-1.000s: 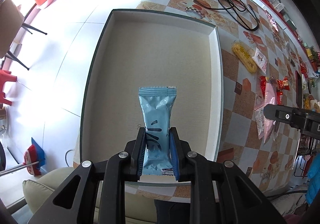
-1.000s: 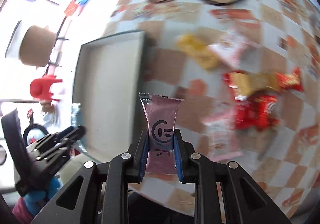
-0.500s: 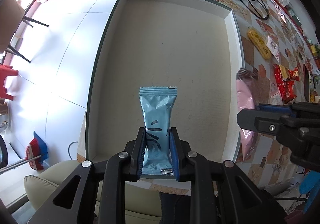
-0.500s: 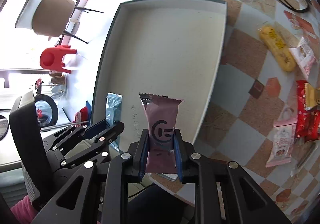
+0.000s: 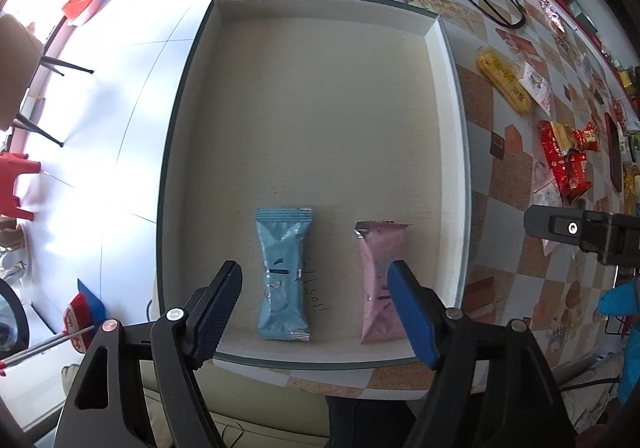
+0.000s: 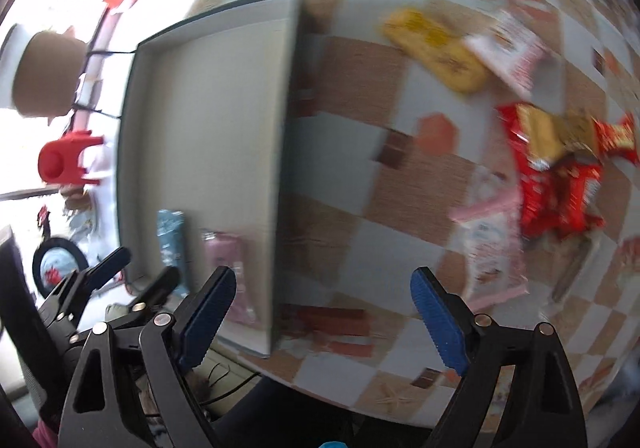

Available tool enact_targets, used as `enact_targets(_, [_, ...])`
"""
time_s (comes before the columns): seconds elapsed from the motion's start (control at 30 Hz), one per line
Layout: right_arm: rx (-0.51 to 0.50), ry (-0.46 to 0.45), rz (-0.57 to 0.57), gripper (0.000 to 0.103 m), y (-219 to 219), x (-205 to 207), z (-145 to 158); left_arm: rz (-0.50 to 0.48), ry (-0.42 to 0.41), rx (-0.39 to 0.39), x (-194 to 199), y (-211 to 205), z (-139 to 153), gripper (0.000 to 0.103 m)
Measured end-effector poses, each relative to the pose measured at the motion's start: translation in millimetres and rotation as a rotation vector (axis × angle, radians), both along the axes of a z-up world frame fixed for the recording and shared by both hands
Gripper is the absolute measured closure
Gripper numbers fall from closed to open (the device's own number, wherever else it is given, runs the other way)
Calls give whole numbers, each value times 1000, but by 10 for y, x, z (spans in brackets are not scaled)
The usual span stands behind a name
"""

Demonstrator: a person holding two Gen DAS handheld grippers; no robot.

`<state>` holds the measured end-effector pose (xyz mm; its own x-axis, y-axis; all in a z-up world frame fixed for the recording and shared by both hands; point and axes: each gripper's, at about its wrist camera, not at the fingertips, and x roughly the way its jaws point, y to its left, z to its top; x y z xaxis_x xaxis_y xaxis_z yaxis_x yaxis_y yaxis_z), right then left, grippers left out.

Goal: Organize snacks
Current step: 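Move both tools back over the snack pile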

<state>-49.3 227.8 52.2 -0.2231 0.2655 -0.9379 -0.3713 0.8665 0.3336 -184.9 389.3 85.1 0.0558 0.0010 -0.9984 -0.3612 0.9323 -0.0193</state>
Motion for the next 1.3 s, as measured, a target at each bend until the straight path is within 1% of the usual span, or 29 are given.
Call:
enact_targets(0.1, [-43, 5, -79, 13, -372, 101, -88, -42, -12, -28, 106, -157, 49, 25])
enact_targets(0.17, [-75, 7, -136, 13, -653, 167, -163, -79, -19, -25, 178, -265, 83, 25])
enact_targets(0.27, [-115, 17, -213, 13, -1017, 236, -248, -169, -38, -18, 282, -490, 151, 24])
enact_targets(0.4, [-146, 35, -300, 13, -1447, 284, -349, -279, -56, -63, 451, -814, 227, 24])
enact_targets(0.5, [-167, 44, -345, 13, -1688, 307, -419, -324, -37, -93, 543, -1011, 188, 23])
enact_targets(0.6, [-173, 43, -362, 13, -1835, 328, -456, -340, -5, -116, 639, -1163, 91, 23])
enact_targets(0.67, [-170, 35, -359, 13, -1949, 392, -453, -335, 22, -138, 697, -1258, 12, 23])
enact_targets(0.8, [-162, 20, -350, 13, -2084, 525, -431, -274, 75, -207, 812, -1388, -130, 23])
enact_targets(0.87, [-159, 18, -350, 13, -2143, 586, -430, -241, 101, -225, 872, -1448, -215, 23])
enact_targets(1.0, [-150, 1, -333, 13, -2267, 744, -386, -194, 133, -220, 963, -1550, -346, 23])
enact_targets(1.17, [-115, -42, -282, 13, -2320, 973, -272, -130, 134, -225, 1055, -1636, -411, 23])
enact_targets(1.3, [-84, -68, -232, 13, -2263, 1134, -201, -106, 141, -196, 1141, -1732, -467, 23])
